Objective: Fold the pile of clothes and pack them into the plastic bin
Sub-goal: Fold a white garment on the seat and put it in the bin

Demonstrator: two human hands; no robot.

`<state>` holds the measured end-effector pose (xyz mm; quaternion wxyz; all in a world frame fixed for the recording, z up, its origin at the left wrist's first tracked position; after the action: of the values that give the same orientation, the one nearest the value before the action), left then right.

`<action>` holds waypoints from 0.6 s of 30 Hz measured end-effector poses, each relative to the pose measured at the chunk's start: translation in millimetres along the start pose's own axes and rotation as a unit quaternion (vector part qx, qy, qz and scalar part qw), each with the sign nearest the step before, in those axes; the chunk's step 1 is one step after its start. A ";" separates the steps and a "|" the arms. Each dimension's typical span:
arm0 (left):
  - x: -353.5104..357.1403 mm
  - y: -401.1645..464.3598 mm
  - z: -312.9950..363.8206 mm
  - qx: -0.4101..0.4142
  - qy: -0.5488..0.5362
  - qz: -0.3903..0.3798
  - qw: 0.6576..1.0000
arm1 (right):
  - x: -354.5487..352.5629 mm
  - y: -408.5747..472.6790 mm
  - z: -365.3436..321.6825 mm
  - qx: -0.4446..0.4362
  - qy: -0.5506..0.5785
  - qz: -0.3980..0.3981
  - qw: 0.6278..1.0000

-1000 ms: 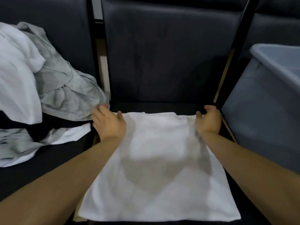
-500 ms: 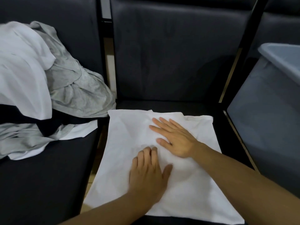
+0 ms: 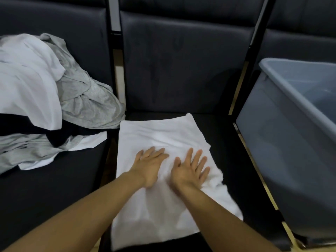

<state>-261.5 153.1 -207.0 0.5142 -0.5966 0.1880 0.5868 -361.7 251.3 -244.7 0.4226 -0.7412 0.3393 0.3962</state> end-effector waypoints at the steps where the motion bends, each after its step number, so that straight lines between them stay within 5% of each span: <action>1: -0.2 -1.2 -0.9 0.009 -0.008 0.010 1.000 | 3.5 -7.6 0.6 0.026 0.021 -0.028 0.999; 6: -14.3 -19.2 -10.4 0.014 -0.157 0.110 0.981 | -9.2 -23.2 0.7 0.019 0.070 -0.091 0.993; 11: -47.1 -47.1 -78.4 -0.176 -0.286 0.265 0.904 | -80.3 3.1 8.1 0.009 0.205 0.033 0.978; 14: -32.0 -60.4 -113.1 -0.266 -0.287 0.267 0.880 | -86.1 19.0 31.1 0.030 0.278 0.044 0.959; 18: 1.3 -56.7 -134.4 -0.329 -0.302 0.186 0.875 | -78.2 25.4 50.5 0.031 0.197 0.032 0.979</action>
<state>-146.1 64.2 -215.1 0.2011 -0.4791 -0.0727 0.8513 -433.9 299.2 -202.0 0.3568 -0.7801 0.4517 0.2451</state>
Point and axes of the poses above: each hand's wrist, its own y-axis towards the middle knuckle, its own x-axis out of the palm, z = x × y, the point moved 9 cm from there along y, towards the middle knuckle
